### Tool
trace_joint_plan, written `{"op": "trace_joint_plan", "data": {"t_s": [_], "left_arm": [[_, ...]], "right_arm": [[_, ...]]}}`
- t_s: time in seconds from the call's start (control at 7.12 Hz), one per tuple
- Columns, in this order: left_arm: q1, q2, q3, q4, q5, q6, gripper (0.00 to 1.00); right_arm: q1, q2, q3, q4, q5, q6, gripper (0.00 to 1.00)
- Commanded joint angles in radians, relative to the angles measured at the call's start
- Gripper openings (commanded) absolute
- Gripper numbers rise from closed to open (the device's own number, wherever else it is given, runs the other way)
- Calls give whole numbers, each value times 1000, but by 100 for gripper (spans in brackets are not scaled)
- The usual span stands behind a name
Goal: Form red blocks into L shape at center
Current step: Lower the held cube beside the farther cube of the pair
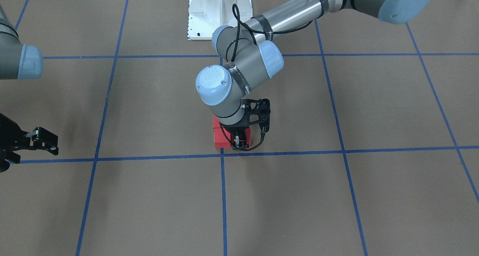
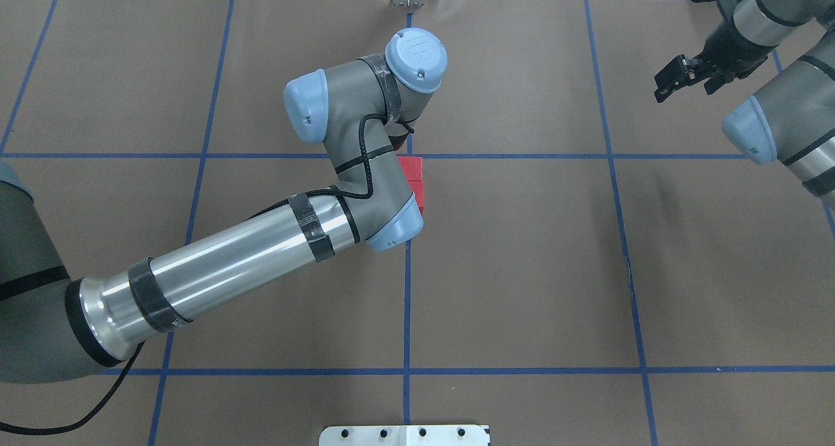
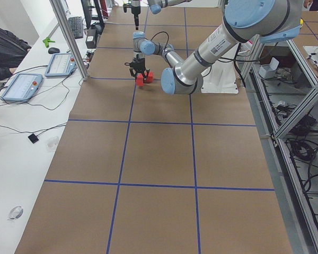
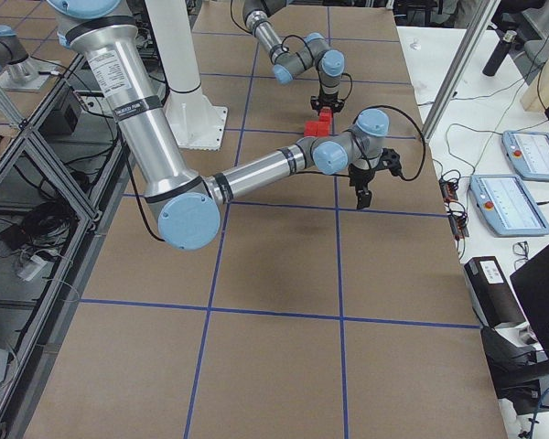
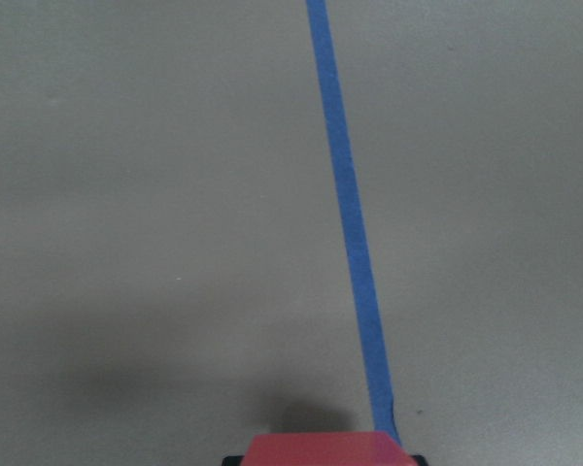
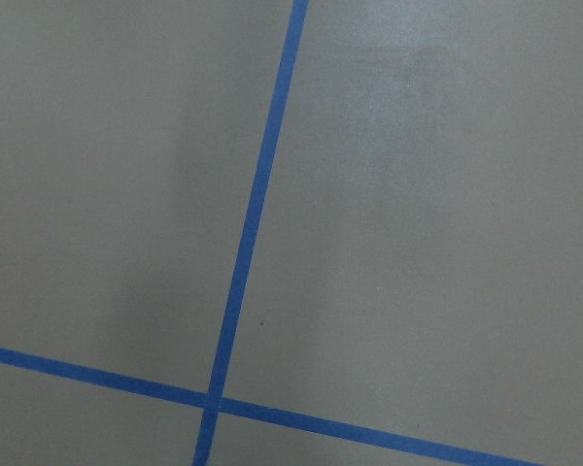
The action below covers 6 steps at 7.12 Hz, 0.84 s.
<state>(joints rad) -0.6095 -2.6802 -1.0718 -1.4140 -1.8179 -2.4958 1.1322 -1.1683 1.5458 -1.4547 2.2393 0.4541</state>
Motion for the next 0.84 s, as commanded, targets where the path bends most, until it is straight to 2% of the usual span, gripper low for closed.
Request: {"op": "trace_joint_plan", "data": {"t_s": [0.0,0.7], "left_arm": [[8,-10,1,20,0,-17,0],[8,-10,13,18,3,-32,0]], "right_arm": [[-2,-1,-3,1,-3,-2,99],[-3,6,-9,1,-6,0,99]]}}
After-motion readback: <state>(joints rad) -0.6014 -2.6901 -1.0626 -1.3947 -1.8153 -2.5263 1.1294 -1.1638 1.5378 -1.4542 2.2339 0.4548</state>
